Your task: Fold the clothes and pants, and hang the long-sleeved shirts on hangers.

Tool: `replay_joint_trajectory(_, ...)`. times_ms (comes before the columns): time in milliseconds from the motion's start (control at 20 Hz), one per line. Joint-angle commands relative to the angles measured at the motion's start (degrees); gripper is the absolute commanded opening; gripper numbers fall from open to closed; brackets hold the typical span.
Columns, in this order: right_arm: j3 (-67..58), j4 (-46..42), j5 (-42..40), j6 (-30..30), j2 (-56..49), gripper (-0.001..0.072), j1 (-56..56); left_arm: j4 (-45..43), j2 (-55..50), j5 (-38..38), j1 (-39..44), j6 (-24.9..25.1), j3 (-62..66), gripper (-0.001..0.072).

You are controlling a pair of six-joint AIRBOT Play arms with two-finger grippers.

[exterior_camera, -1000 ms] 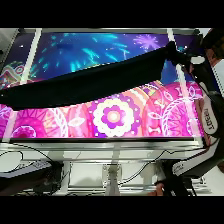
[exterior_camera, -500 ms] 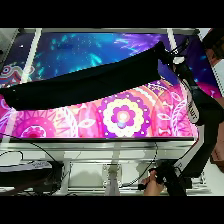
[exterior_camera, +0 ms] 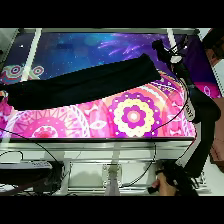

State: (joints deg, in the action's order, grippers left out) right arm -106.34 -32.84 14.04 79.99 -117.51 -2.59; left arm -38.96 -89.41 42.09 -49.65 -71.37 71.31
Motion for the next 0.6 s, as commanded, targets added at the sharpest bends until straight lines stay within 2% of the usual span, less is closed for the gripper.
replay_joint_trajectory(0, -0.2, -2.1, 6.5, -0.1, 1.9, 0.0622, -2.9, 0.2, 3.2, -1.0, -2.0, 4.9, 0.1, 0.0697)
replay_joint_trajectory(150, -0.2, -7.6, 18.6, -0.1, 5.0, 0.0622, -7.2, -2.3, 7.3, 0.6, -6.0, 5.0, 0.0, 0.0697)
replay_joint_trajectory(350, -0.2, -12.3, 34.3, -0.1, 8.2, 0.0621, -12.7, -21.4, 8.3, 13.9, -8.2, 5.0, 0.0, 0.0697)
replay_joint_trajectory(400, -0.2, -12.2, 38.1, 0.0, 8.7, 0.0622, -13.9, -22.9, 7.6, 16.1, -8.2, 5.0, 0.0, 0.0700)
replay_joint_trajectory(550, -0.2, -12.0, 48.5, 0.4, 10.1, 0.0621, -16.2, -19.5, 4.5, 17.2, -8.2, 6.5, 0.1, 0.0704)
